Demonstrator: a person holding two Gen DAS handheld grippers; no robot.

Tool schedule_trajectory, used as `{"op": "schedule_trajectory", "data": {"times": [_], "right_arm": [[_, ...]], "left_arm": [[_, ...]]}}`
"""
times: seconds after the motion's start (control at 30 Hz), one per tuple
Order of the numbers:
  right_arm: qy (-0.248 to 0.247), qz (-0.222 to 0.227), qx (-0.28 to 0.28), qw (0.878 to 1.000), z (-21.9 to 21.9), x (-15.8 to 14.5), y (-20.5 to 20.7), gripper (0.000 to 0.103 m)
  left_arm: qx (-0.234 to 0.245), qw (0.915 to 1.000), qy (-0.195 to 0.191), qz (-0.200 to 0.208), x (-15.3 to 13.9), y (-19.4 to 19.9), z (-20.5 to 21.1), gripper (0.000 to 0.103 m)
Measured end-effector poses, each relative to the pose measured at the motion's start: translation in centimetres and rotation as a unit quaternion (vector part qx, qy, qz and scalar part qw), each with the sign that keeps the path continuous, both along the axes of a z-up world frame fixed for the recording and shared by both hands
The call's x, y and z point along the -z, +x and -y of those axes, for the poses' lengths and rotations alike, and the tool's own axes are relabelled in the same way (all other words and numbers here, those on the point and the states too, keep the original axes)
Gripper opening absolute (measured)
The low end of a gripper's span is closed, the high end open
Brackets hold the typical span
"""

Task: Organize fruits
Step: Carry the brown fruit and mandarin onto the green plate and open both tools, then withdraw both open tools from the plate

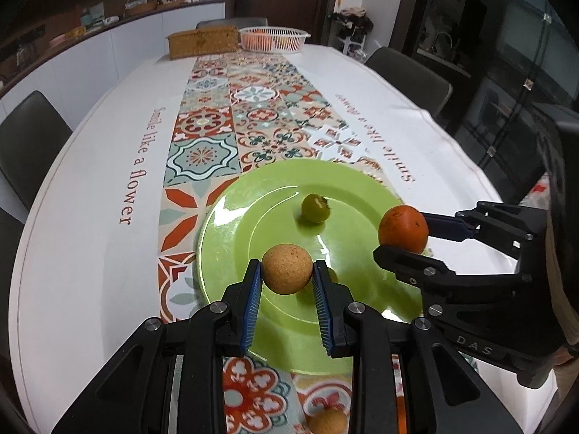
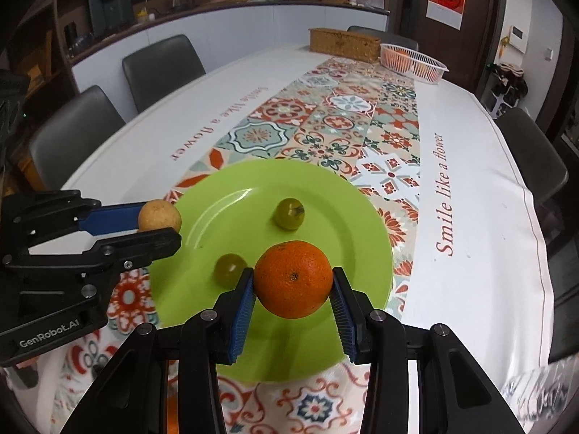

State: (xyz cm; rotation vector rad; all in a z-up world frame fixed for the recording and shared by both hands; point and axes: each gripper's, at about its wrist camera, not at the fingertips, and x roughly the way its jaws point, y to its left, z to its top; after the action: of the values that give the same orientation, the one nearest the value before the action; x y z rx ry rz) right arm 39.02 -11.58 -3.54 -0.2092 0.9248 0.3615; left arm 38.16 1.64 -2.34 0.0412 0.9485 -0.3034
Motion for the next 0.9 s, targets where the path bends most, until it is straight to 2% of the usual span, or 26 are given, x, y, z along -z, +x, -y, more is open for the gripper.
{"op": "schedule_trajectory", "data": {"times": [0.33,0.43,0.6,0.9], "right_arm": [[0.016,-0.029,0.01,0.999,0.3,1.7,2.4,0.042],[0.02,-0.03,0.013,0.999,0.4,1.7,2.4,0.043],[0.018,-0.013,0.016,1.0,0.7,0.8,1.5,0.045],[0.01,0.037,0.004,0.999,1.0,-2.6,-2.8,0.051]], "left_arm": [[-0.01,0.9998,0.017,-0.008,1.3,1.8,0.0,0.029],[-0.017,0.9996,0.021,-0.001,1.0,1.7,-0.2,0.039],[-0.029,0.9989,0.034,0.012,-0.1,0.3,-0.6,0.042],[-0.037,0.9975,0.034,0.05,-3.1,-4.6,-1.3,0.048]]}}
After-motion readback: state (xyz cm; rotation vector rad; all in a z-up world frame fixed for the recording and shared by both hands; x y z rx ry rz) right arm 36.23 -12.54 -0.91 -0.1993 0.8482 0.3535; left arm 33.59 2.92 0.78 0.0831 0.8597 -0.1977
